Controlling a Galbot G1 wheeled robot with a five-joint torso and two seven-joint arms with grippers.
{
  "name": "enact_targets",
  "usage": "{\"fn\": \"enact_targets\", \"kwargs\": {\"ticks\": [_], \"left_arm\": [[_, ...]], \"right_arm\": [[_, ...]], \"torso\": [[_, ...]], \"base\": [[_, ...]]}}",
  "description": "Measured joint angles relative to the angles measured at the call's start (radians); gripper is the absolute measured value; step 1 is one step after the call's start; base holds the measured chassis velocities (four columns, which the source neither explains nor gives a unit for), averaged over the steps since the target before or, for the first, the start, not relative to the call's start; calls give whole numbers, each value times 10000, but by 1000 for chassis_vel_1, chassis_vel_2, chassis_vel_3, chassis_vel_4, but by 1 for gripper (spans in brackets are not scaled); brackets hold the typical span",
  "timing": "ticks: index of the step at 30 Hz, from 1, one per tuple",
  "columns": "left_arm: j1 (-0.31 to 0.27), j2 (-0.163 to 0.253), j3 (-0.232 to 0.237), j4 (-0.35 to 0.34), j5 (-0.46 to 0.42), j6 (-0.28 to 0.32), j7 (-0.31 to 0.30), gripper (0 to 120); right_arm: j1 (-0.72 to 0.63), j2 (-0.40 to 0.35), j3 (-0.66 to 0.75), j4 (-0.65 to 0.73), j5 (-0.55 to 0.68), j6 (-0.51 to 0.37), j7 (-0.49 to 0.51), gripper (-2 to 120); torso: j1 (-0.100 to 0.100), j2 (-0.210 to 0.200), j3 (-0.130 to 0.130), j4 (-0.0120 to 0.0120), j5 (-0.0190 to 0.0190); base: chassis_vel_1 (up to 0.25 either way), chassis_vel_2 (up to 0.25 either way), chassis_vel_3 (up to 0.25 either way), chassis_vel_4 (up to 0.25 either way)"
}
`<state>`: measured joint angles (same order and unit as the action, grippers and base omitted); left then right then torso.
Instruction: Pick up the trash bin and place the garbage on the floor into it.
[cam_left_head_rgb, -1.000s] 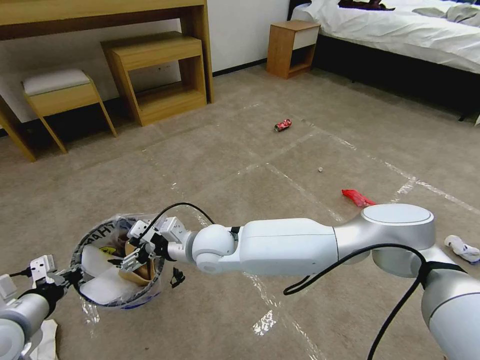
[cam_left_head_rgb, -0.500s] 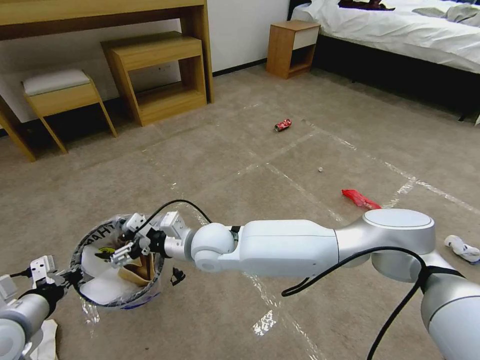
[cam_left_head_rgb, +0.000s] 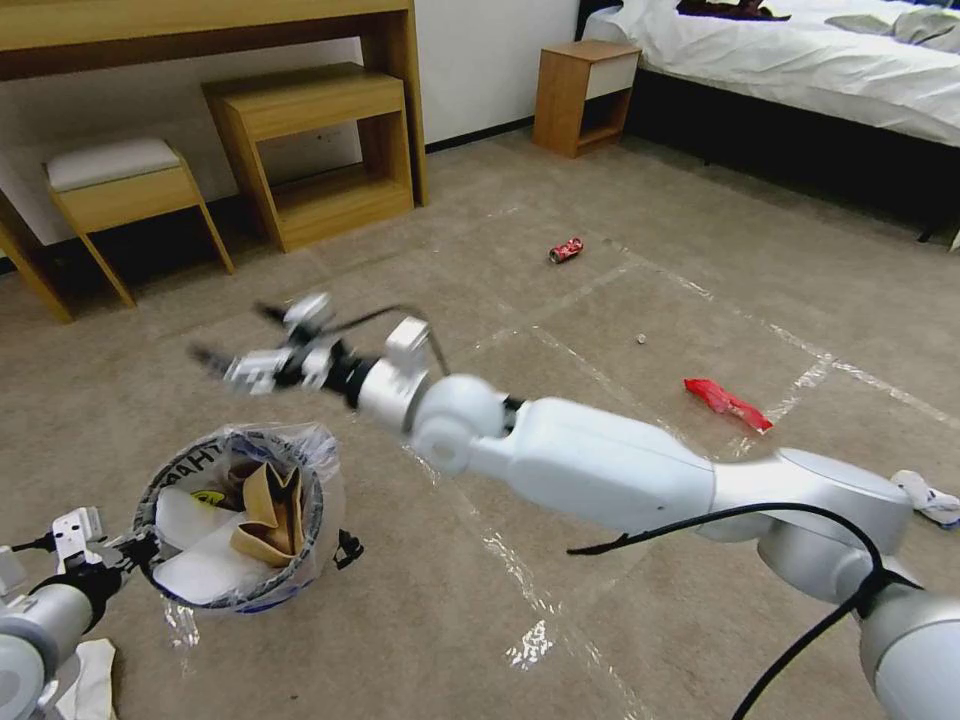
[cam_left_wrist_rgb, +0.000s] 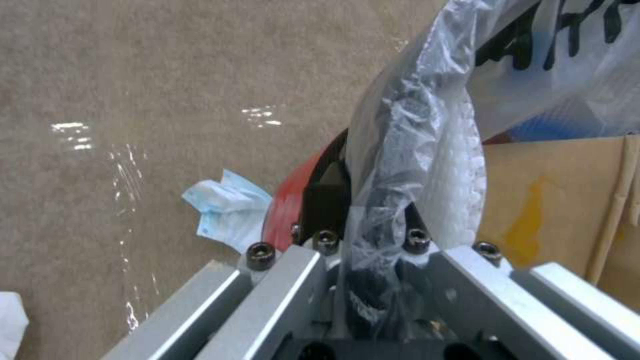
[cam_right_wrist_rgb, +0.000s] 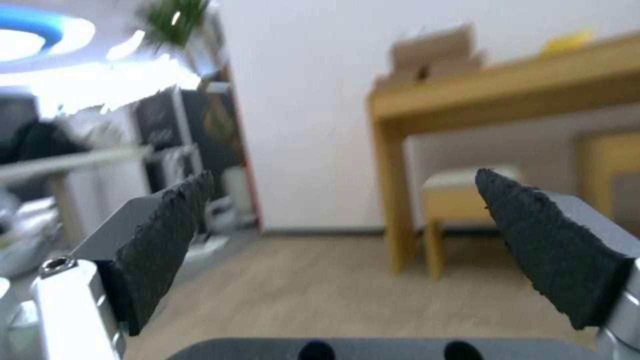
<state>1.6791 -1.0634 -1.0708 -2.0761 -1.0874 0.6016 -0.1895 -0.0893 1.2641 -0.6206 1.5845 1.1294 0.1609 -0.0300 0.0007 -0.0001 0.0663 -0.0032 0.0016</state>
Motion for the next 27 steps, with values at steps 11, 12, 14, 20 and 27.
{"fn": "enact_targets", "kwargs": {"ticks": [11, 12, 14, 20, 27], "left_arm": [[122, -265, -209, -74, 209, -32, 32, 1], [122, -265, -209, -74, 209, -32, 32, 1], [186, -326, -274, -96, 298, -60, 86, 1], [253, -373, -339, -140, 324, -61, 90, 1], [183, -372, -344, -116, 354, -66, 72, 1]], "right_arm": [[-1389, -304, 3987, 526, -541, 4, 13, 100], [-1389, -304, 3987, 526, -541, 4, 13, 100], [-1862, -515, 4955, 690, -792, -88, 131, 100], [-2793, -1354, 6181, 930, -1142, 49, 180, 100], [-4202, -2669, 8126, 1539, -1449, 246, 489, 100]], "torso": [[0, 0, -1, 3, -3], [0, 0, -1, 3, -3], [0, 0, -1, 1, -1], [-1, 0, 0, 0, 1], [-1, 0, -1, -1, 1]], "base": [[0, 0, 0, 0], [0, 0, 0, 0], [0, 0, 0, 0], [0, 0, 0, 0], [0, 0, 0, 0]]}}
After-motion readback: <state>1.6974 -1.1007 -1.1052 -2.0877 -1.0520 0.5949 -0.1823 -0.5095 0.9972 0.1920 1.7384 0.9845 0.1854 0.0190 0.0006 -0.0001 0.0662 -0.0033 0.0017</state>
